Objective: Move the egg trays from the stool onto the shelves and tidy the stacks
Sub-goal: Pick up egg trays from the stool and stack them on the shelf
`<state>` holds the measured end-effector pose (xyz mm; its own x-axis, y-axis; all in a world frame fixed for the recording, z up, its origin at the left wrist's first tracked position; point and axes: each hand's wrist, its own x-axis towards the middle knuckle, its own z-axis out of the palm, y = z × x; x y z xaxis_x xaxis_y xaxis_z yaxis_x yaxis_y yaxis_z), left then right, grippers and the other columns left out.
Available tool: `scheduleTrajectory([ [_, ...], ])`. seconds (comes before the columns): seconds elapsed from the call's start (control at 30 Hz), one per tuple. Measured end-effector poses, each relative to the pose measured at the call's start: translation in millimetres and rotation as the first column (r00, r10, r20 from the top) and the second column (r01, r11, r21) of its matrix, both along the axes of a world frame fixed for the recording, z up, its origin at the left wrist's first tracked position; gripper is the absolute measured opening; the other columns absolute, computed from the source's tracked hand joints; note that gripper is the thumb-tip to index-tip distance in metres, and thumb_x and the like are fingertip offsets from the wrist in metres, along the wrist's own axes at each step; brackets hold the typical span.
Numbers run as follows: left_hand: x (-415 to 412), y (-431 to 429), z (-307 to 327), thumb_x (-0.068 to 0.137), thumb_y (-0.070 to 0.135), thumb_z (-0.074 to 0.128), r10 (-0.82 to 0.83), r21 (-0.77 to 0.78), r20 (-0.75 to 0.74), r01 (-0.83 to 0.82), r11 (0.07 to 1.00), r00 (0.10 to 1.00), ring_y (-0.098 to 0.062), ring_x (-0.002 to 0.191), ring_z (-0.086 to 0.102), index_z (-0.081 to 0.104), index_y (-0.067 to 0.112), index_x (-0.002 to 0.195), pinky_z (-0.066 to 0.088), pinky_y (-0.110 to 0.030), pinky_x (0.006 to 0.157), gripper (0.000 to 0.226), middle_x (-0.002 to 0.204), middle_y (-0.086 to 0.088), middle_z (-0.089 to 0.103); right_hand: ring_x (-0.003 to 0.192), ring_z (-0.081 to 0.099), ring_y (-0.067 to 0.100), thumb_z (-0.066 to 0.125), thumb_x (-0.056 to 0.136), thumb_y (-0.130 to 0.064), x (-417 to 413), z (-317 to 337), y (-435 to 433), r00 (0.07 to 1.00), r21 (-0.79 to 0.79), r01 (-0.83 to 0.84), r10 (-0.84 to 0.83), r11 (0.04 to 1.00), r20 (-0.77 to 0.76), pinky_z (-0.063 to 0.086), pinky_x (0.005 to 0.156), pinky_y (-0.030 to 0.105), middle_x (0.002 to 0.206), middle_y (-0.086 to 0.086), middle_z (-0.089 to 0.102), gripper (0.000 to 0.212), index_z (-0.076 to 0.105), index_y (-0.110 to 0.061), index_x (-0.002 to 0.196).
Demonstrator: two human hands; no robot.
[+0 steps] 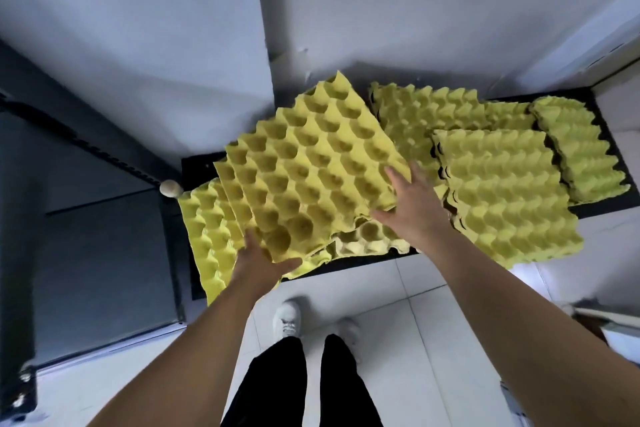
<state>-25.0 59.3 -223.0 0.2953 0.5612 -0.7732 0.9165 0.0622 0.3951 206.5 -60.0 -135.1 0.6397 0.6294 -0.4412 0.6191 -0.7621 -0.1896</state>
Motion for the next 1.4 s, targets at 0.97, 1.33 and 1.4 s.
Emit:
scheduleTrajectory([
  [0.97, -9.1, 4.2, 79.3, 0.047, 0.065, 0.084, 0.331, 0.090, 0.239, -0.360, 0.929, 0.913, -0.027, 0.112, 0.052, 0.029, 0.025, 0.145, 0.046, -0.040, 0.095, 0.119, 0.135, -0.006, 0.034, 0.143, 0.019, 0.027, 0.072, 0.073, -0.052, 13.6, 81.9, 34.9, 0.996, 0.229, -0.076, 0.063, 0.970, 0.063, 0.020, 0.117, 0.042, 0.156, 0.014, 0.015, 0.100, 0.026, -0.001, 0.145],
  [1.33, -13.7, 10.0, 63.8, 0.054, 0.063, 0.081, 0.129, 0.196, 0.153, -0.158, 0.968, 0.980, -0.030, 0.120, 0.051, 0.042, 0.020, 0.136, 0.051, -0.044, 0.090, 0.101, 0.143, -0.008, 0.039, 0.136, 0.034, 0.023, 0.081, 0.070, -0.036, -0.9, 86.5, 36.6, 0.985, 0.346, 0.164, -0.136, 0.924, -0.103, 0.027, 0.114, 0.038, 0.152, 0.005, 0.026, 0.099, 0.026, -0.009, 0.148],
  [1.4, -14.6, 9.5, 69.9, 0.056, 0.062, 0.082, 0.174, 0.168, 0.223, -0.214, 0.962, 0.959, -0.028, 0.122, 0.051, 0.042, 0.022, 0.135, 0.051, -0.043, 0.092, 0.097, 0.142, -0.005, 0.042, 0.135, 0.034, 0.022, 0.082, 0.070, -0.035, 1.1, 90.9, 36.0, 0.984, 0.358, 0.170, -0.142, 0.918, -0.104, 0.026, 0.111, 0.034, 0.151, 0.005, 0.027, 0.098, 0.027, -0.009, 0.147],
])
